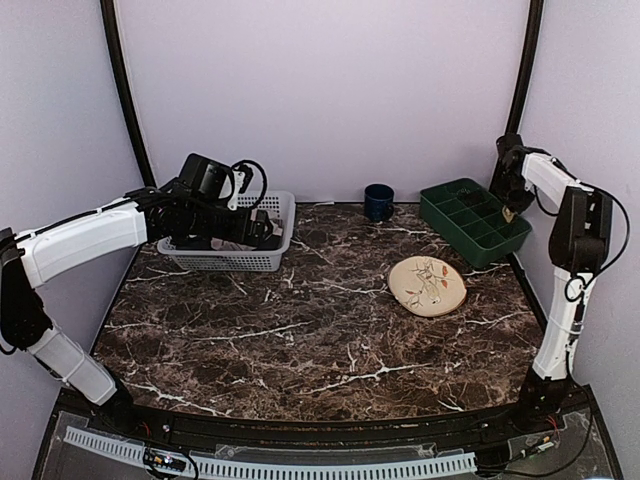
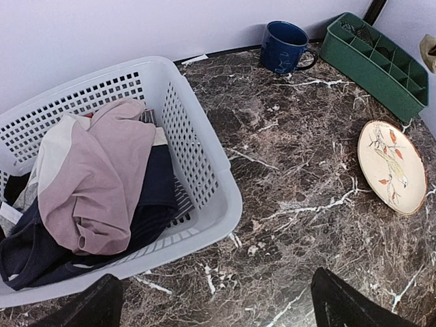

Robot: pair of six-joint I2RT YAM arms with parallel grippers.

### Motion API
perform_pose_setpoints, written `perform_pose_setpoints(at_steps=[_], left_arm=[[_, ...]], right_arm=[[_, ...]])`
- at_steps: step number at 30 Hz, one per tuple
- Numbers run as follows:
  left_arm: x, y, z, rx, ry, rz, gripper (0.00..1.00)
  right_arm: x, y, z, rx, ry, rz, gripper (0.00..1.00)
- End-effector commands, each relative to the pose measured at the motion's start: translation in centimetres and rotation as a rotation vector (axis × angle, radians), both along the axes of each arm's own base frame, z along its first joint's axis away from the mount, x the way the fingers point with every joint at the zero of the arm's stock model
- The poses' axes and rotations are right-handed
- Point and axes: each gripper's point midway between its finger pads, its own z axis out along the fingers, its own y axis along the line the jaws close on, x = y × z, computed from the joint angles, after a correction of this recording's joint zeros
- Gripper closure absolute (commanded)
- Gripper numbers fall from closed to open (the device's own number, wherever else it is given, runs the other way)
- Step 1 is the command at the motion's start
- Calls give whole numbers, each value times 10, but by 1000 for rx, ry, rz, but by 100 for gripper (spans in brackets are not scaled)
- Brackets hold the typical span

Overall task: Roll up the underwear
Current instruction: Place the underwear in the storage box.

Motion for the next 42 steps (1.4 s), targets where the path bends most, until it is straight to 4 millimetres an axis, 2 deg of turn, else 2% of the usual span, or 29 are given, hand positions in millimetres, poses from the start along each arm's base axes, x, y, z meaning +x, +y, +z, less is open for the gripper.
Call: perform_pose_setpoints(at_steps=[1, 6, 9, 16, 20, 31, 32, 34, 41, 42], left_arm=[[3, 10, 6, 21, -32, 23, 1], [3, 11, 2, 35, -15, 30, 1], [4, 13, 3, 44, -15, 38, 1], [4, 10, 5, 22, -6, 43, 1], [1, 14, 2, 28, 6, 53, 1], [-4, 19, -6, 36, 26, 70, 1], [-4, 19, -7, 37, 26, 70, 1], [-3, 19, -5, 36, 25, 73, 1], [0, 16, 1, 28, 22, 71, 1], [0, 15, 1, 26, 22, 68, 1]], right_arm=[[23, -13, 6, -14, -59, -27, 100], [44, -20, -15, 16, -69, -52, 100], [51, -19, -33, 52, -68, -65, 100], [67, -23, -59, 97, -88, -62, 100], [73, -24, -80, 138, -86, -61, 100], [86, -16, -112, 249, -105, -71, 100], [87, -15, -112, 256, -108, -70, 96], [88, -14, -110, 266, -118, -69, 79], [84, -16, -92, 254, -134, -77, 45], [83, -16, -91, 255, -133, -76, 42]])
